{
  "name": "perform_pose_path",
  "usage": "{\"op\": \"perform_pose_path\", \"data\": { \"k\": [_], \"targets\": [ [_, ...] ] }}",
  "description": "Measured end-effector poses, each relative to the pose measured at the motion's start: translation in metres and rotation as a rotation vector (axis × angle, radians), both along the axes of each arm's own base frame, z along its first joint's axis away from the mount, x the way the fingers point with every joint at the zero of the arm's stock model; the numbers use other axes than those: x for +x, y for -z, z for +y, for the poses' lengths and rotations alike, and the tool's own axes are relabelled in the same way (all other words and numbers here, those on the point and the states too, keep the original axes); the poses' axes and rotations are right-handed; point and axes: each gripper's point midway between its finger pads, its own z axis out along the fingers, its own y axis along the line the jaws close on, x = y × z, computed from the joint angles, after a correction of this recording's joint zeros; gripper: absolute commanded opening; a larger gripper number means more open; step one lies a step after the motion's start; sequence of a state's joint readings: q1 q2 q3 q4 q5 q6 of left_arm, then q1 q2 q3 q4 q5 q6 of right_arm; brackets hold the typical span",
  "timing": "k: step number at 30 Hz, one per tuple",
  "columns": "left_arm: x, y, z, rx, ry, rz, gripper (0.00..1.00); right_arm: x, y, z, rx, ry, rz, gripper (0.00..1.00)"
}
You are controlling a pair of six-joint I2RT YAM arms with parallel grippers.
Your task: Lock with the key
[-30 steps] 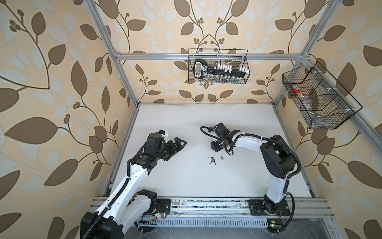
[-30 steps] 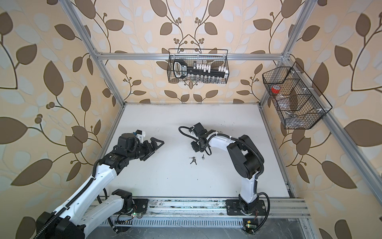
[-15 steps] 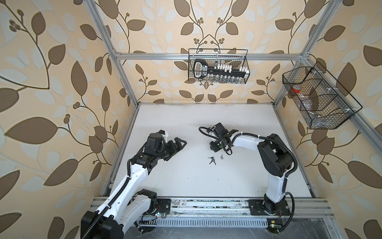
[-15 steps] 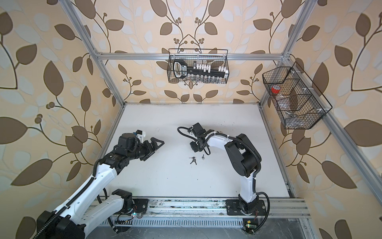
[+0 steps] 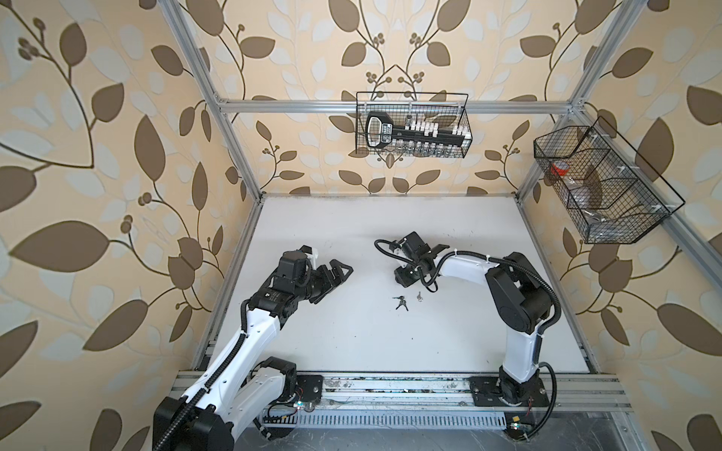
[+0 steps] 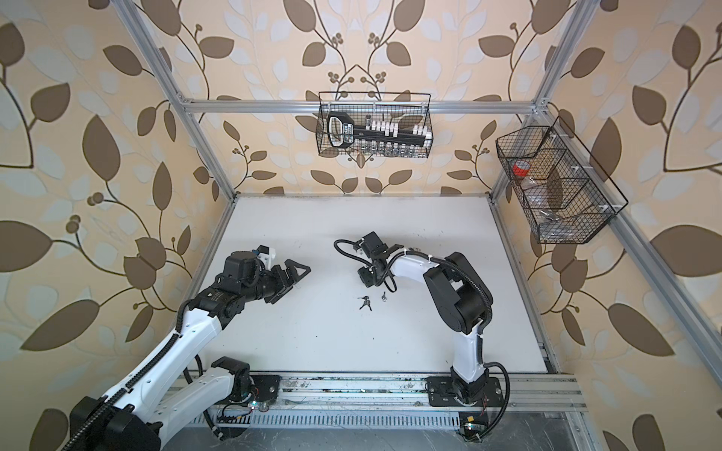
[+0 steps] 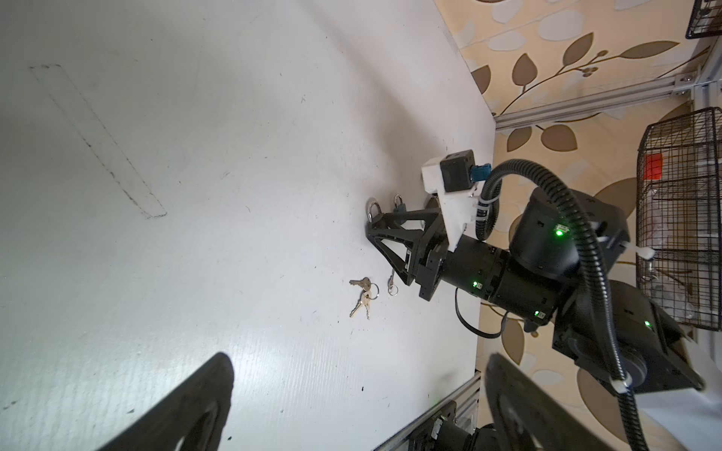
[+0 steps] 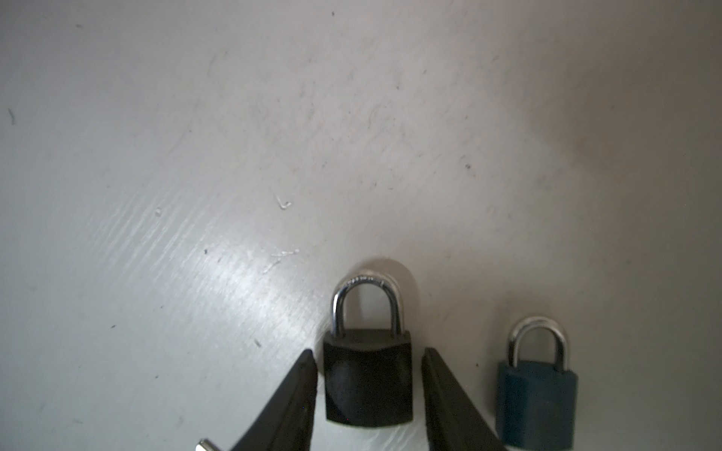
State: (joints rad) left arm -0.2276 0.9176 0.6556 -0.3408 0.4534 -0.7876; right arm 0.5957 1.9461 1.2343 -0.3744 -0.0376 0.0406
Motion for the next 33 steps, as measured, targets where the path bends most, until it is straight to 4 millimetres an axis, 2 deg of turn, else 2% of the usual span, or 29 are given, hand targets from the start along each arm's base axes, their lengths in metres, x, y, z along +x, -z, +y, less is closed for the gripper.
{"op": "perform_pose_path", "data": {
  "k": [3, 5, 7, 10, 12, 14, 16, 18, 22, 25, 29, 33],
  "targets": [
    [-0.001, 0.003, 0.003, 0.028, 0.002, 0.000, 0.99, 0.000, -0.001, 0.001, 0.007, -0.002, 0.000, 0.46],
    [-0.002, 0.006, 0.006, 0.062, 0.009, -0.003, 0.99, 0.001, -0.011, 0.003, 0.025, -0.004, -0.018, 0.47],
    [-0.002, 0.006, 0.008, 0.088, 0.015, -0.015, 0.99, 0.002, -0.030, 0.002, 0.054, 0.001, -0.060, 0.48],
    [0.005, 0.003, 0.008, 0.125, 0.027, -0.043, 0.99, 0.007, -0.076, -0.007, 0.126, 0.038, -0.158, 0.48],
    [0.012, 0.002, 0.002, 0.148, 0.049, -0.055, 0.99, 0.013, -0.103, -0.023, 0.166, 0.096, -0.220, 0.48],
    [0.016, 0.001, -0.015, 0.178, 0.104, -0.073, 0.99, 0.021, -0.117, -0.048, 0.181, 0.180, -0.255, 0.48],
    [0.017, 0.000, -0.035, 0.210, 0.169, -0.096, 0.99, 0.026, -0.115, -0.074, 0.172, 0.268, -0.254, 0.48],
    [0.014, -0.004, -0.060, 0.231, 0.244, -0.132, 0.99, 0.027, -0.101, -0.102, 0.151, 0.359, -0.227, 0.48],
    [0.008, -0.009, -0.104, 0.260, 0.368, -0.197, 0.99, 0.018, -0.068, -0.163, 0.106, 0.590, -0.135, 0.48],
    [0.004, -0.007, -0.129, 0.284, 0.434, -0.225, 0.99, 0.015, -0.059, -0.200, 0.076, 0.760, -0.111, 0.49],
    [-0.005, -0.004, -0.157, 0.327, 0.513, -0.257, 0.99, 0.014, -0.054, -0.229, 0.045, 0.913, -0.117, 0.51],
    [-0.012, -0.003, -0.178, 0.347, 0.565, -0.282, 0.99, 0.012, -0.037, -0.239, 0.006, 0.978, -0.088, 0.52]
  ]
}}
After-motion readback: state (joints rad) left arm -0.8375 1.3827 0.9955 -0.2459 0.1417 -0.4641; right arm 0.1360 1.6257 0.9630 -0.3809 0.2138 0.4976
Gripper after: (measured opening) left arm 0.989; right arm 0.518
